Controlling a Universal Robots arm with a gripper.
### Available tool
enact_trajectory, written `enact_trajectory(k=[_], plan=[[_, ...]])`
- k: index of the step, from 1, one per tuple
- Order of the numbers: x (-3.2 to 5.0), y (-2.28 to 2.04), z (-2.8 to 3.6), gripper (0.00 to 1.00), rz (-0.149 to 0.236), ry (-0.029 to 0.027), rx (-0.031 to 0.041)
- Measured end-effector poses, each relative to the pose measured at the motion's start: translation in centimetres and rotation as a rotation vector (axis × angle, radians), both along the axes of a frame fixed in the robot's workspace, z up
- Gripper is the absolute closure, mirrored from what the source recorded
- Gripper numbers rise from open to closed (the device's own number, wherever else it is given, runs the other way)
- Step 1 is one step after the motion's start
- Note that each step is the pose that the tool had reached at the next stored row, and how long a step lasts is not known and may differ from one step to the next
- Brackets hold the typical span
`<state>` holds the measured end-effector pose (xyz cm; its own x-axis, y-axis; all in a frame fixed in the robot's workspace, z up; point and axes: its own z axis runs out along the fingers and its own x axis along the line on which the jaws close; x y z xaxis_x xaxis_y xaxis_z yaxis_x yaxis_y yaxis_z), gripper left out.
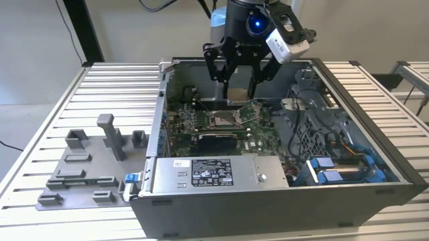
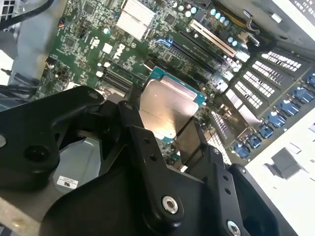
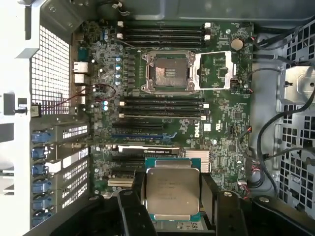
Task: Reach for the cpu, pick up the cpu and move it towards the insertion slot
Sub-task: 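Pick up the cpu and move it towards the insertion slot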
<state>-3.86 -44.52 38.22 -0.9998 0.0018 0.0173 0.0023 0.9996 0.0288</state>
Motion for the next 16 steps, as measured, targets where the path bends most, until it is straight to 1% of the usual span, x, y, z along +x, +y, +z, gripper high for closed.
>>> enact_trajectory(k=[2, 4, 8, 16], plan=[[0.00, 0.27, 0.00, 1.00, 0.000, 0.0000, -0.0001], [-0.01, 0.80, 0.00, 1.00, 0.000, 0.0000, 0.0000], [-0.01, 2.07, -0.01, 1.00, 0.000, 0.0000, 0.0000], [-0.01, 4.86, -0.02, 1.00, 0.000, 0.0000, 0.0000]])
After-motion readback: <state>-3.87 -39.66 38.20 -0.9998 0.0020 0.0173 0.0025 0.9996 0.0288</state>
